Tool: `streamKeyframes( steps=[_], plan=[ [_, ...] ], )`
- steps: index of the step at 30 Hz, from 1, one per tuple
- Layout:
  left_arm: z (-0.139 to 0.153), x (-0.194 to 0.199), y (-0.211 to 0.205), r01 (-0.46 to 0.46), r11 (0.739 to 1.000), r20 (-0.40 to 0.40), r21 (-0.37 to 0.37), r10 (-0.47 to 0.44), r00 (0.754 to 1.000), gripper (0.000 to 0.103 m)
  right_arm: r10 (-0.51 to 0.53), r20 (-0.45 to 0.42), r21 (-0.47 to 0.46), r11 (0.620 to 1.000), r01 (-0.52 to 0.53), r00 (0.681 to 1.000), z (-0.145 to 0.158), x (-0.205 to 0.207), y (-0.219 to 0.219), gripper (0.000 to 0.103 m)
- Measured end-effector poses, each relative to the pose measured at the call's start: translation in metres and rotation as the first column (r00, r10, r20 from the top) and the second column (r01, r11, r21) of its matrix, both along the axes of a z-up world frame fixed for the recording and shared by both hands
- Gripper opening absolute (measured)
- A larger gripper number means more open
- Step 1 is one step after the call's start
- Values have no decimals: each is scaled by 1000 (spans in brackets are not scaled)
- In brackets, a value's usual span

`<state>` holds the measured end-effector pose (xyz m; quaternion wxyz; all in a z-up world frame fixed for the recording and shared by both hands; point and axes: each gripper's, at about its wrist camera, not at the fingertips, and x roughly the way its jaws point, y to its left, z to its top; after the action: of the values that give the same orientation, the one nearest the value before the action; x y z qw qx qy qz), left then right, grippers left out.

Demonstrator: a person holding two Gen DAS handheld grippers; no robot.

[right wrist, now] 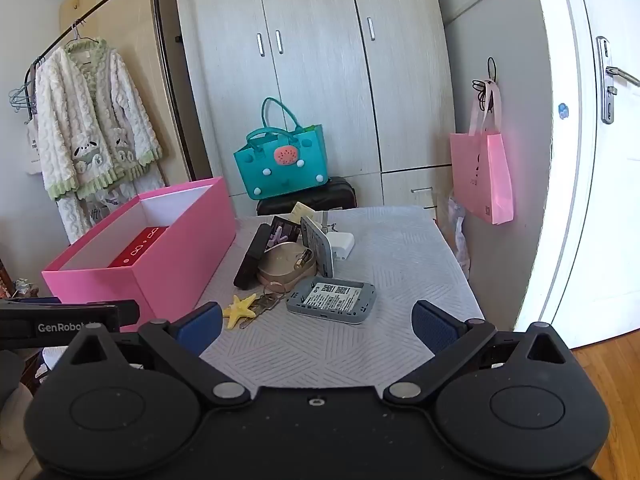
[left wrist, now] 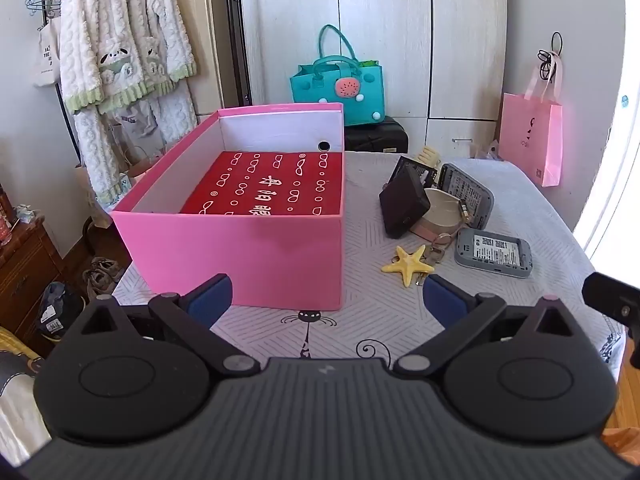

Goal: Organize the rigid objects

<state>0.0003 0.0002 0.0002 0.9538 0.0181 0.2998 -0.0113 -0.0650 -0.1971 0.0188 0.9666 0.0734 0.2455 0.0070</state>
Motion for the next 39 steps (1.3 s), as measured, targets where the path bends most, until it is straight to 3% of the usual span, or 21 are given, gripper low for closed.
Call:
streamKeyframes(
  steps=[15, 21, 39],
  plan=[
    [-8, -1, 8, -16, 1000, 7, -10, 16, 1000, 103, 2, -14, 7, 1000, -2, 1000, -8, 3, 2, 102],
    [-11, -8, 11, -18, 999, 62, -28, 19, 998, 103, 5, -16, 5, 1000, -5, 1000, -9, 2, 3, 102],
    [-24, 2, 11, -40, 998, 12, 38, 39, 999, 103, 2, -19, -9, 1000, -2, 1000, -12, 5, 4, 102]
  ],
)
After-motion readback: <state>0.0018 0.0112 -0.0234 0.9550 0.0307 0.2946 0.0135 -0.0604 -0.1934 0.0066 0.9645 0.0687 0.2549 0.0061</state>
